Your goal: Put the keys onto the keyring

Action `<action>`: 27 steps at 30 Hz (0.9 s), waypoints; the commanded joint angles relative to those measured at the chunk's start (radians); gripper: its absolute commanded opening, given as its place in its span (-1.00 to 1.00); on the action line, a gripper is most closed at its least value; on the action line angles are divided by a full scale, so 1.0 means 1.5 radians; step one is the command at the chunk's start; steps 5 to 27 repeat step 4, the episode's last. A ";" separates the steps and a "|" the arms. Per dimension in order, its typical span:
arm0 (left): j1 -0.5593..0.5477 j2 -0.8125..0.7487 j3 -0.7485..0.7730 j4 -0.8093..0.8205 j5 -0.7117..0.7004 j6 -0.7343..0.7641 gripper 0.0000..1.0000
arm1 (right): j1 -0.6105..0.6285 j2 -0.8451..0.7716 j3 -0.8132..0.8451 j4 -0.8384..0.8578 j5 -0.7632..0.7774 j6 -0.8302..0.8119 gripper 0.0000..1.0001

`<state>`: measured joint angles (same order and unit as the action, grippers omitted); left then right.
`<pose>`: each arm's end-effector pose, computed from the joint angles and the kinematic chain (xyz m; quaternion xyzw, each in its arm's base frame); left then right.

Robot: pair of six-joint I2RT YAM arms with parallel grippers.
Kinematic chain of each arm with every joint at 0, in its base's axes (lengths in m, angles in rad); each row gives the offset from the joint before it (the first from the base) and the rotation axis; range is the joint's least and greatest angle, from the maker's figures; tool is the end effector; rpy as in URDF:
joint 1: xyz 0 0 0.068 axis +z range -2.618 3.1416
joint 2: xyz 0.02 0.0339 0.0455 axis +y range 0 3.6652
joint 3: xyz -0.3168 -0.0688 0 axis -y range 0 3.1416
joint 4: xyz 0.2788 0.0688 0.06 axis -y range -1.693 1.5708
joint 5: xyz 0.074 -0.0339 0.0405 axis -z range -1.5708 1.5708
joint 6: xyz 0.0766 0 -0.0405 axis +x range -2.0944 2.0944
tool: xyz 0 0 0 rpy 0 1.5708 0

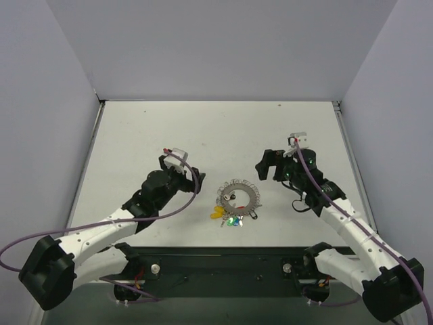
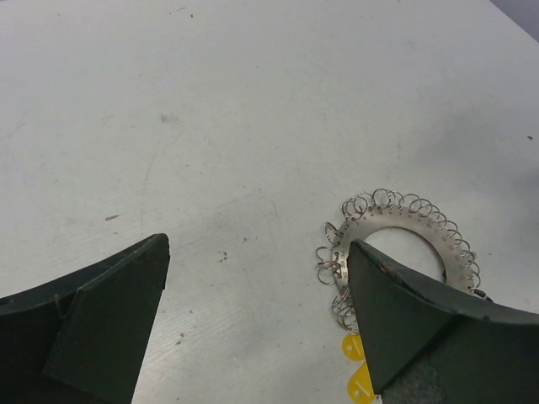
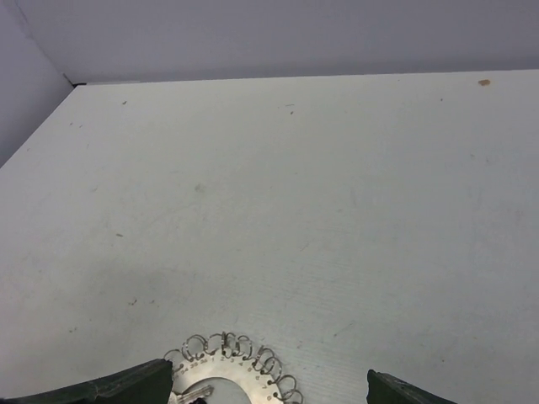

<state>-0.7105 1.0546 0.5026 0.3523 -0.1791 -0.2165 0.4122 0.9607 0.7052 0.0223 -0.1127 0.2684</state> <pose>0.2203 -0.1716 0.2643 0.1336 0.7614 -0.2200 0.5950 0.2434 0.1158 0.3260 -0.0911 0.7788 0.2483 0.5688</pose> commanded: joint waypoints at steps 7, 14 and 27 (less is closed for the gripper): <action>0.003 -0.060 -0.045 0.026 -0.030 0.054 0.92 | -0.045 -0.029 -0.008 0.049 0.067 0.045 1.00; 0.003 -0.060 -0.045 0.026 -0.030 0.054 0.92 | -0.045 -0.029 -0.008 0.049 0.067 0.045 1.00; 0.003 -0.060 -0.045 0.026 -0.030 0.054 0.92 | -0.045 -0.029 -0.008 0.049 0.067 0.045 1.00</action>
